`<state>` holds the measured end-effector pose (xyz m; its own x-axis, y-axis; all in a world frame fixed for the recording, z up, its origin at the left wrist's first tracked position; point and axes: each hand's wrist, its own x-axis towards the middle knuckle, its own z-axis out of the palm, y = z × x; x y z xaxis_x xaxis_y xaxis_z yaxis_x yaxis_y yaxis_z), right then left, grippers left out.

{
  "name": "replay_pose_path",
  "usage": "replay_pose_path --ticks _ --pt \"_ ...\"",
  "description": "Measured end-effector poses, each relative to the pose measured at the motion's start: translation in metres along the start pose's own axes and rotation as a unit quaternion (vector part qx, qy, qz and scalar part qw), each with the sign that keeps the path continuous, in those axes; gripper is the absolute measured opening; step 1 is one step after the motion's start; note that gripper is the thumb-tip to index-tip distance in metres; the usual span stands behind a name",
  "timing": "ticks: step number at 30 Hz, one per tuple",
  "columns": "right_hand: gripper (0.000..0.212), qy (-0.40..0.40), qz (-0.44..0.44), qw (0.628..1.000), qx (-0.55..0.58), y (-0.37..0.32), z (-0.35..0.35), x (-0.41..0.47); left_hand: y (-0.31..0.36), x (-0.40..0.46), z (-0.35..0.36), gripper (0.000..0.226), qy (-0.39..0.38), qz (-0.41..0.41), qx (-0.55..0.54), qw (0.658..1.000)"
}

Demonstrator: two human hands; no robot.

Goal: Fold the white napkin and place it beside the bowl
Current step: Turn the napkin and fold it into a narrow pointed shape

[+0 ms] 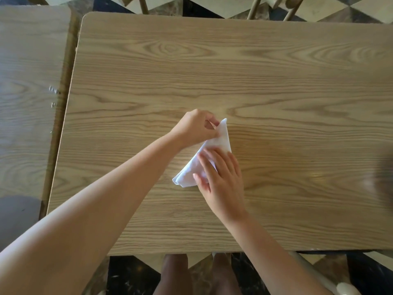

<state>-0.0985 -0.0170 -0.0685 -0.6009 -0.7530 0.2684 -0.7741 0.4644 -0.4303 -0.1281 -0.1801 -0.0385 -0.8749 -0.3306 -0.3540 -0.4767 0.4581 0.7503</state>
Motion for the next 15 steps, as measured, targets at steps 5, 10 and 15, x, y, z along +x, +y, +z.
replay_pose_path --ticks 5,10,15 --pt "0.06 -0.136 0.05 0.988 -0.049 -0.007 0.013 -0.004 -0.008 0.004 0.004 0.013 0.036 0.093 0.049 0.994" --pt "0.062 -0.159 0.07 0.982 -0.075 -0.012 0.021 -0.001 -0.02 0.011 0.004 0.017 0.016 0.164 0.079 0.983" --pt "0.056 -0.113 0.08 0.989 0.06 -0.006 0.001 0.003 -0.015 -0.023 0.013 0.038 0.165 0.122 0.087 0.975"
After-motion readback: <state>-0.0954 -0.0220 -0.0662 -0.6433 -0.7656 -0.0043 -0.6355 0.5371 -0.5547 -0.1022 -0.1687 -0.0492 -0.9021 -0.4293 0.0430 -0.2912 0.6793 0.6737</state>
